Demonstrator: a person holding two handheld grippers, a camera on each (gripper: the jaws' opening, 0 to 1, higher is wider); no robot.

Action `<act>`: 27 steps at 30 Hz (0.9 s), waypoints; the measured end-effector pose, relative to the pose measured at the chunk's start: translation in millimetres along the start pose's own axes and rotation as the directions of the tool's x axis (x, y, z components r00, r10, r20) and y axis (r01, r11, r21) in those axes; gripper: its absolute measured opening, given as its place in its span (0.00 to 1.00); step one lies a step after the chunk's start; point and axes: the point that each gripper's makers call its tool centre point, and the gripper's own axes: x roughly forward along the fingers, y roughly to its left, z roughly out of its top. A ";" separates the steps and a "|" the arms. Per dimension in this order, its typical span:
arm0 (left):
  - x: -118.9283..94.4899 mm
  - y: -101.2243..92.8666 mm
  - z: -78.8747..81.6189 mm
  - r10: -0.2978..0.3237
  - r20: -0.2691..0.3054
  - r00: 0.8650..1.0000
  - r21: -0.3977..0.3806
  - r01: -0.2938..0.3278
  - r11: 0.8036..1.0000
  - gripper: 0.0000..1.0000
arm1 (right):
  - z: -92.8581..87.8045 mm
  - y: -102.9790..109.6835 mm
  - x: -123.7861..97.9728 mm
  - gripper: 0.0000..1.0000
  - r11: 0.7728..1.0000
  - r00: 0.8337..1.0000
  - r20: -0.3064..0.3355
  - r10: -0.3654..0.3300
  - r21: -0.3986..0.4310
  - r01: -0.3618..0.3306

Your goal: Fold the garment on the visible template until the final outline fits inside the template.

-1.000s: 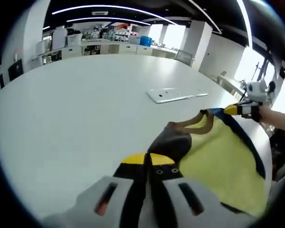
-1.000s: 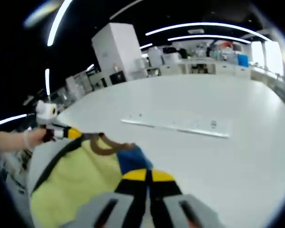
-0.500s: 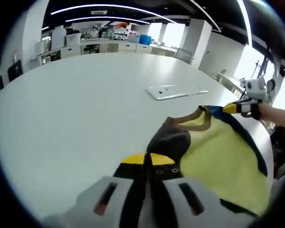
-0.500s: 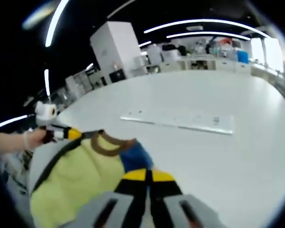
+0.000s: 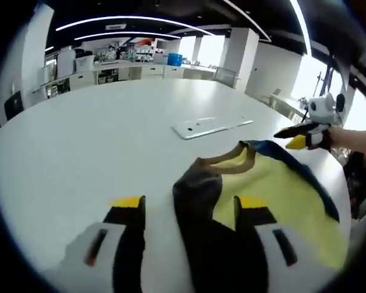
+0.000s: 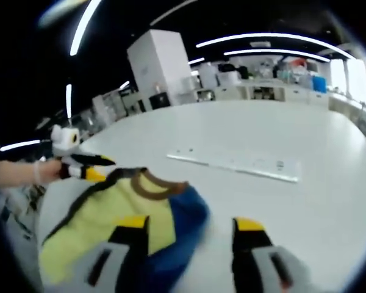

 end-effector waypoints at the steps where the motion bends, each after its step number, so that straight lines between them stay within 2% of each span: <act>1: -0.3 -2.1 5.8 -0.022 0.031 0.999 0.004 0.022 1.000 0.69 | -0.3 1.8 -1.8 0.65 1.000 1.000 0.000 0.003 -0.001 -0.003; 4: -6.9 -12.1 6.6 -0.041 0.034 0.999 -0.012 0.042 0.999 0.84 | -2.3 8.3 -5.8 0.74 1.000 1.000 -0.006 0.016 -0.010 -0.016; 7: -18.9 -29.4 7.6 -0.068 0.048 0.997 -0.010 0.069 0.998 0.91 | -2.6 14.2 -10.1 0.81 1.000 1.000 -0.009 0.021 -0.022 -0.021; 10: -20.0 -28.0 12.7 -0.089 0.056 0.994 -0.014 0.090 0.996 0.98 | -1.3 15.4 -10.3 0.89 0.999 1.000 -0.010 0.025 -0.027 -0.026; 15: -31.6 -36.2 12.1 -0.113 0.059 0.992 -0.013 0.114 0.993 0.99 | -1.9 22.1 -18.7 0.95 0.999 0.999 -0.011 0.031 -0.030 -0.032; 21: -45.4 -35.8 14.6 -0.113 0.077 0.991 -0.020 0.115 0.993 0.97 | -4.1 28.7 -30.9 0.92 0.999 1.000 -0.011 0.028 -0.030 -0.028; 27: -64.9 -45.7 9.7 -0.110 0.100 0.989 -0.037 0.114 0.993 0.96 | -10.5 34.2 -42.9 0.90 0.999 1.000 -0.009 0.019 -0.028 -0.019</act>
